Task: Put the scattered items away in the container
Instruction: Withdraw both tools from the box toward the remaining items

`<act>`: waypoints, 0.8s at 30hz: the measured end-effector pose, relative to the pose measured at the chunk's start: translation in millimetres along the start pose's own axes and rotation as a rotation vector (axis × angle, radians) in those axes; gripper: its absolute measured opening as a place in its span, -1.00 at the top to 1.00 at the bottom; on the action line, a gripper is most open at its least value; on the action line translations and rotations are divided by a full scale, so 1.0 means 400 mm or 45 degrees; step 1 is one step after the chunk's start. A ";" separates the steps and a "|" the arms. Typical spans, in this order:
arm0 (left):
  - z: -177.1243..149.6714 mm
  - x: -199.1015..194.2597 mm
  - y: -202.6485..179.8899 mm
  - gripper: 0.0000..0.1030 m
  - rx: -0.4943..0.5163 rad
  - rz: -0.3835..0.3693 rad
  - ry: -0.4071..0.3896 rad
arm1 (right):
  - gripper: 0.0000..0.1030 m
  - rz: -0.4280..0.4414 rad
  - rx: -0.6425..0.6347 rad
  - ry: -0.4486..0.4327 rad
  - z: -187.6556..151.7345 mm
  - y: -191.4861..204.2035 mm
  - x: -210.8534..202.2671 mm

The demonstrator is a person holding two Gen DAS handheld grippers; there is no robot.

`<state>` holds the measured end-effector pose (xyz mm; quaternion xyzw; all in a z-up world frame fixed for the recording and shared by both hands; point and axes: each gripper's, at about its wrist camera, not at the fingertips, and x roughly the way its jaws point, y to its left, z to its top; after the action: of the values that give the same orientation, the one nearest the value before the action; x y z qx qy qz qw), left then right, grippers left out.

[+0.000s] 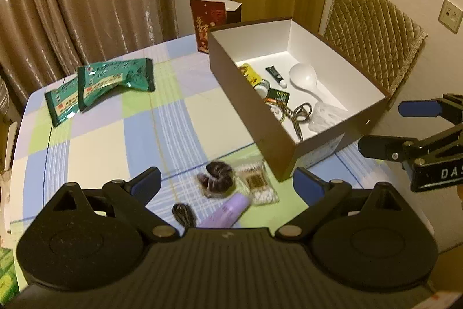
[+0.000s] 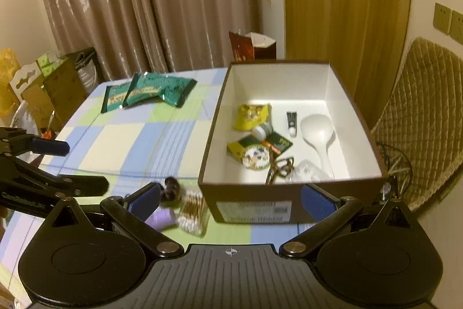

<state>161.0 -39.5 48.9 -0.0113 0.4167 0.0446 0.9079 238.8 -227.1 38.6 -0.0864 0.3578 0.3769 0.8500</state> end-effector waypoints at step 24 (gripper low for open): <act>-0.175 0.052 0.135 -0.66 -0.153 0.019 0.084 | -0.23 0.130 0.021 0.127 -0.167 0.090 0.139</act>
<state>116.5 11.7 -11.7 -0.0641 0.4431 0.0760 0.8909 203.0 -197.4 -43.0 -0.0797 0.4067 0.4120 0.8115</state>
